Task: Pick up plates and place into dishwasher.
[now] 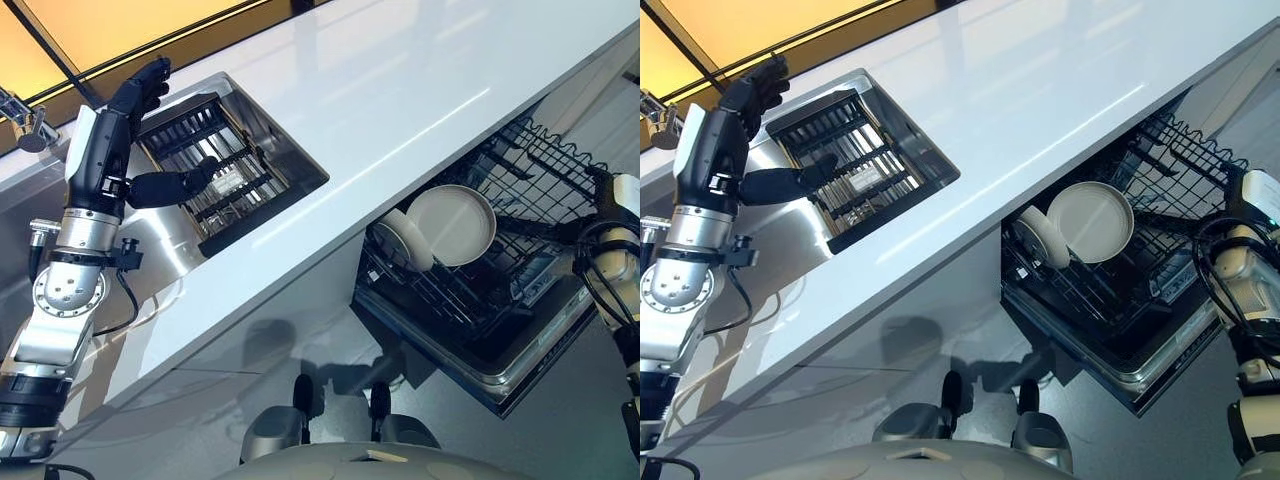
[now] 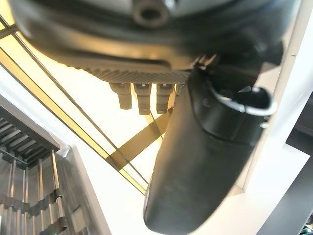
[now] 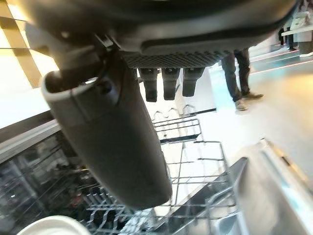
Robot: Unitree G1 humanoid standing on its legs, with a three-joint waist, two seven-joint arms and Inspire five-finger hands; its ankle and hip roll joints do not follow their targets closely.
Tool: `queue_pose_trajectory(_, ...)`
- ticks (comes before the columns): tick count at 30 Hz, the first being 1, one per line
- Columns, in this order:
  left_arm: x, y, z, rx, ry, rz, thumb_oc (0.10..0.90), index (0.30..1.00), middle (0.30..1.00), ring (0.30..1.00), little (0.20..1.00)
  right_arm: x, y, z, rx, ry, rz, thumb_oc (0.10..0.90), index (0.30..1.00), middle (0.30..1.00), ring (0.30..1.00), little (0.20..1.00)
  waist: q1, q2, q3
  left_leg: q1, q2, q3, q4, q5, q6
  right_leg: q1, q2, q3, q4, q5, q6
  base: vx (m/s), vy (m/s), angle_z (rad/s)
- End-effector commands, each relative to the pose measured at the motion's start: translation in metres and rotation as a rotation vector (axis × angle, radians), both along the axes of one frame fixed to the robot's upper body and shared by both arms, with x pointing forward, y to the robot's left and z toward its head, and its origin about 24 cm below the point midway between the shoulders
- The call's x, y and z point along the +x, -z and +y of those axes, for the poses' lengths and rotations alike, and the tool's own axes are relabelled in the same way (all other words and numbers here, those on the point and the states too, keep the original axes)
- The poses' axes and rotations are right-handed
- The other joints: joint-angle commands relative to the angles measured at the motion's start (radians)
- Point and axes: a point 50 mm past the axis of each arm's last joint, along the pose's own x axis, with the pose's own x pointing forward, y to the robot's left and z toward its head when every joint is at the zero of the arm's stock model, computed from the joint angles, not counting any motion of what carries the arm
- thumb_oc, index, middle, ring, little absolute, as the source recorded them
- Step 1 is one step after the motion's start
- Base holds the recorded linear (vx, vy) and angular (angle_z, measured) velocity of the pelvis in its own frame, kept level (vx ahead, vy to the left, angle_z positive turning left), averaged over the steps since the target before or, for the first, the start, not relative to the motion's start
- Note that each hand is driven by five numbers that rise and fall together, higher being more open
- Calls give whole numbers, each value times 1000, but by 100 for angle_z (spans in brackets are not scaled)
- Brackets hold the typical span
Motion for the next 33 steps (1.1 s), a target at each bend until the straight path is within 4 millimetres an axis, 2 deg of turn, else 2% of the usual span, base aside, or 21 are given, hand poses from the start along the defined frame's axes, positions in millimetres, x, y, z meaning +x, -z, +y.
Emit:
queue_pose_trajectory(1,-14,-43,2,6,45,-220,800,900,900,900,900,-4,-17,-11,68,36,-130,800,900,900,900,900,2,-48,-123,6,-55,-11,2,-87,37,8,24,5,5,-13,18,0,0,0)
queue_pose_trajectory(4,-13,-41,1,5,49,-220,800,900,900,900,900,-7,-1,-12,165,63,-133,800,900,900,900,900,5,-45,-120,6,-53,-13,2,-87,36,8,22,0,5,-14,17,0,0,0)
queue_pose_trajectory(7,-11,-42,-1,5,53,-223,800,900,900,900,900,-7,12,-11,157,73,-62,800,900,900,900,900,9,-42,-117,5,-53,-16,2,-87,34,7,20,-4,5,-13,17,0,0,0)
queue_pose_trajectory(11,-11,-44,-2,5,55,-225,800,900,900,900,900,-12,29,-15,-22,69,205,800,900,900,900,900,13,-41,-117,2,-53,-16,2,-84,33,4,17,-10,5,-13,19,0,0,0)
queue_pose_trajectory(14,-10,-46,-4,5,62,-224,800,900,900,900,900,-12,32,-16,-221,22,388,800,900,900,900,900,20,-43,-115,-1,-55,-18,2,-81,34,3,16,-14,5,-12,19,0,0,0)
queue_pose_trajectory(16,-8,-48,-6,4,68,-224,800,900,900,900,900,-9,34,-17,-292,12,480,800,900,900,900,900,26,-44,-113,-3,-55,-20,2,-79,34,3,15,-15,5,-11,20,0,0,0)
queue_pose_trajectory(25,-8,-52,-8,7,79,-229,800,900,900,900,900,-7,42,-16,-517,-37,795,800,900,900,900,900,40,-50,-111,-13,-54,-23,2,-70,34,-3,13,-24,5,-10,22,0,0,0)
queue_pose_trajectory(28,-7,-55,-8,9,84,-234,800,900,900,900,900,-9,52,-16,-559,-52,954,800,900,900,900,900,46,-53,-108,-16,-52,-22,2,-69,33,-4,12,-28,5,-11,23,-3,-4,1)
queue_pose_trajectory(33,-5,-56,-10,8,95,-230,800,900,900,900,900,-5,64,-5,-595,-110,1068,800,900,900,900,900,55,-55,-108,-12,-52,-26,2,-74,33,2,12,-33,5,-19,23,5,-9,3)
